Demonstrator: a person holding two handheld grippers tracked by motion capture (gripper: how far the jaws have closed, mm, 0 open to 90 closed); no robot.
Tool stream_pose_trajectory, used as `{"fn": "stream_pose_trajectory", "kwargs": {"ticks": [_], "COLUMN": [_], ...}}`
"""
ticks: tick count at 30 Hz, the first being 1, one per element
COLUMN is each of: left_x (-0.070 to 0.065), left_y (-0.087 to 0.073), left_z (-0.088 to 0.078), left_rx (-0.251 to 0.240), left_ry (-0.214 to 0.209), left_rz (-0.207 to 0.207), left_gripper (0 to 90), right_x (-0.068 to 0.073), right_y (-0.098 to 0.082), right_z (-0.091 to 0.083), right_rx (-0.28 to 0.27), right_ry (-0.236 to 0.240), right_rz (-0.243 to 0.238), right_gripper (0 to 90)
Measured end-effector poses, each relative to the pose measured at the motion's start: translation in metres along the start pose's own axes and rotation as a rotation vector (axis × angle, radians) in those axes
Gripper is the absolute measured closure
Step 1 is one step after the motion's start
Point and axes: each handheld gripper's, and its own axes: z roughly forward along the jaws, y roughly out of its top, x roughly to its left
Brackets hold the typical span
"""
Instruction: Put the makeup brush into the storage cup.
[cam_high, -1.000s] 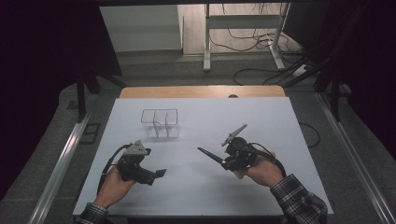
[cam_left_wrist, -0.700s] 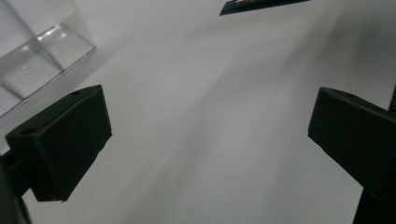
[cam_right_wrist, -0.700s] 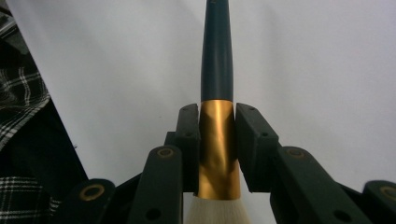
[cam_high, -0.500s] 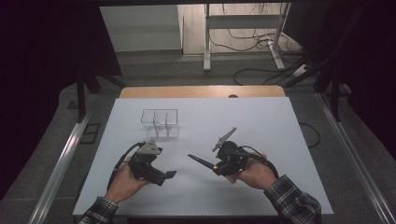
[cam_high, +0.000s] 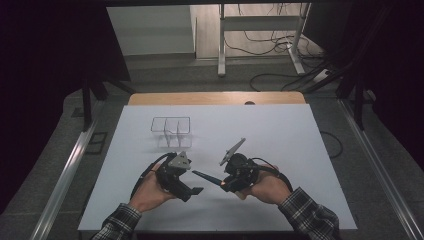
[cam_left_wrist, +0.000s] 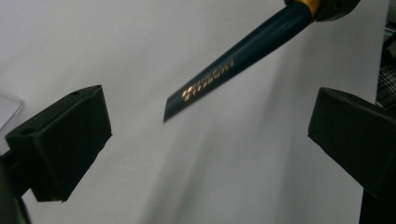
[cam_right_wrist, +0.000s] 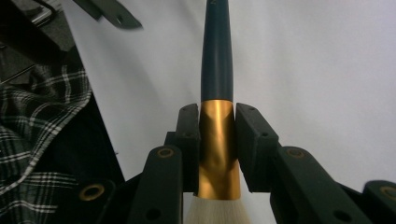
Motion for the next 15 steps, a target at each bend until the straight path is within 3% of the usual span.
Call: {"fn": "stream_pose_trajectory", "kwargs": {"ticks": [8,15], "left_x": [-0.006,-0.012], "left_y": [0.007,0.008], "left_z": [0.009,0.010], "left_rx": [0.016,0.044], "left_ry": [-0.017,-0.028], "left_rz": [0.049,0.112], "left_gripper": [2.8,16.0], "right_x": [0.007,0.010], "right_y": [0.005,0.007], "right_z": [0.002,0.003], "right_rx": [0.009,0.013], "right_ry": [0.028,0.046], "right_rz": [-0.025,-0.041], "right_gripper": [71.4,71.4]}}
